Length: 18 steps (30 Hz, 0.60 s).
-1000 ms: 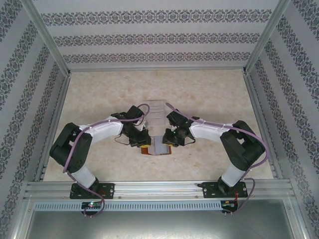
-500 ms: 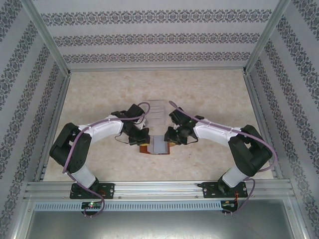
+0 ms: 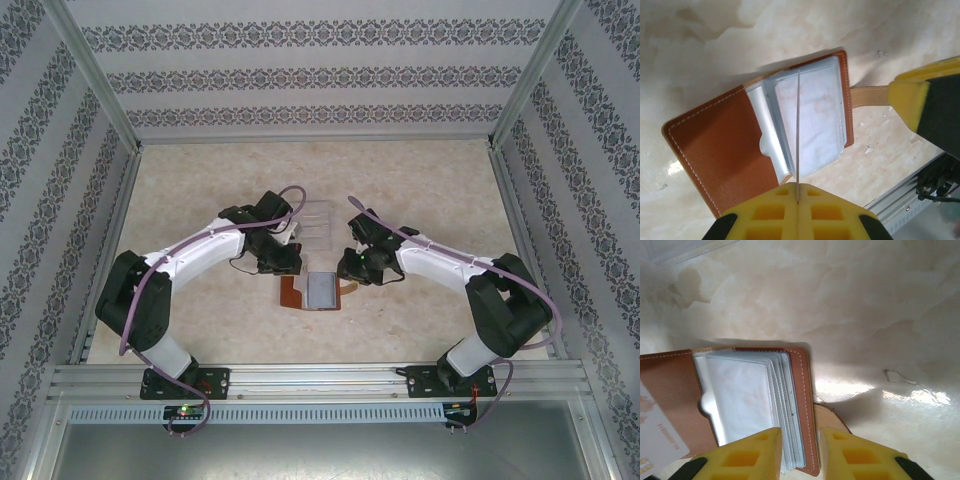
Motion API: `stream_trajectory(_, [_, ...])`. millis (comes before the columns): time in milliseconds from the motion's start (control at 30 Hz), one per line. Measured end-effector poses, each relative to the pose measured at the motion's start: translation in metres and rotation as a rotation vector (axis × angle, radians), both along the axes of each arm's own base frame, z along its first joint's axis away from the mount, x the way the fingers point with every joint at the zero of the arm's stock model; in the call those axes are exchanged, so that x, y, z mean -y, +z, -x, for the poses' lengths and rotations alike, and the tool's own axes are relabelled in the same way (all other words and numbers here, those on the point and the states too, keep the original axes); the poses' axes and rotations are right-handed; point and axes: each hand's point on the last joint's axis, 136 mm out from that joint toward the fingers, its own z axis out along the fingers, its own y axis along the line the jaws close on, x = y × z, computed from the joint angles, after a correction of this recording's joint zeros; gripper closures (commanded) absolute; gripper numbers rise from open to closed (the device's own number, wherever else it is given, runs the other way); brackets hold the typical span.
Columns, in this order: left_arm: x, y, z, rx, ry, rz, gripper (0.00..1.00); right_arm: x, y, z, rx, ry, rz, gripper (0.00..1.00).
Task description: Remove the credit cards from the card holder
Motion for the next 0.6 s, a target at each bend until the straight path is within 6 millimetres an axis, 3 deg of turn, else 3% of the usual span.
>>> stream_trajectory(267, [0.005,0.028,-0.016,0.167,-0.237,-0.019,1.00,0.015,0.001,-0.006,0.000,-0.014,0.021,0.72])
stream_trajectory(600, [-0.009,0.021,-0.040,0.276,-0.618,-0.215,1.00,0.022,0.014,-0.016,0.034,-0.017,0.023,0.72])
